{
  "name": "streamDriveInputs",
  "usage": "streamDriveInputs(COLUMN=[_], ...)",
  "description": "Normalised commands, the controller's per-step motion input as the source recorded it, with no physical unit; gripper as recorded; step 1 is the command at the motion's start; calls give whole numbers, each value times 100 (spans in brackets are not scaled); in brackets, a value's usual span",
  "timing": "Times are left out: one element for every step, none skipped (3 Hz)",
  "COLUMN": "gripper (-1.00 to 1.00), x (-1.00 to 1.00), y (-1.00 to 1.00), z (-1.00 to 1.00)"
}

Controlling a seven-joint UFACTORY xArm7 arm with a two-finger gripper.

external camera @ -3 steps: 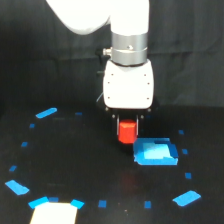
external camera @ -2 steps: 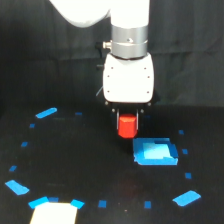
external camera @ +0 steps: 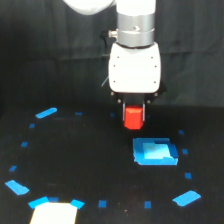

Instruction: Pick up the red object from the table

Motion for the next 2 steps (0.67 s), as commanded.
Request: streamDriveInputs(gripper=[-97,-87], x=[70,72], y=[33,13], z=[100,89])
